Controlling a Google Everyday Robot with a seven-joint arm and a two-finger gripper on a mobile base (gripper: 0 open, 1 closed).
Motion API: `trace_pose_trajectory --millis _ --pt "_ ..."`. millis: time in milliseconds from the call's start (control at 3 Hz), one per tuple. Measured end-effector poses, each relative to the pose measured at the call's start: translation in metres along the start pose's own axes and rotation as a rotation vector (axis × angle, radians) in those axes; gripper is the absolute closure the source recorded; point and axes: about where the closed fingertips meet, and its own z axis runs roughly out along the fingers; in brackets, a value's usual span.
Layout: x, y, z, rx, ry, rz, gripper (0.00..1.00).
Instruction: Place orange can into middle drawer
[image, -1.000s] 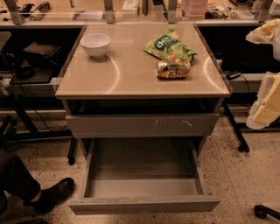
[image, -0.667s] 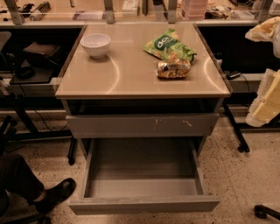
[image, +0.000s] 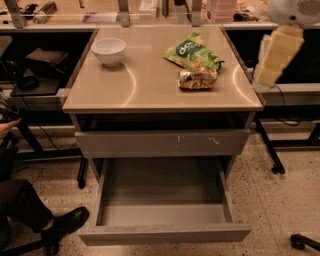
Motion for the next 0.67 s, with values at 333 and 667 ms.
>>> trace_pose_trajectory --millis 333,667 --pt "-0.035 -0.060 0.024 0.014 0.039 -0.010 0.00" --pt "-0.082 -0.083 0.013 0.078 -0.026 -0.055 0.00"
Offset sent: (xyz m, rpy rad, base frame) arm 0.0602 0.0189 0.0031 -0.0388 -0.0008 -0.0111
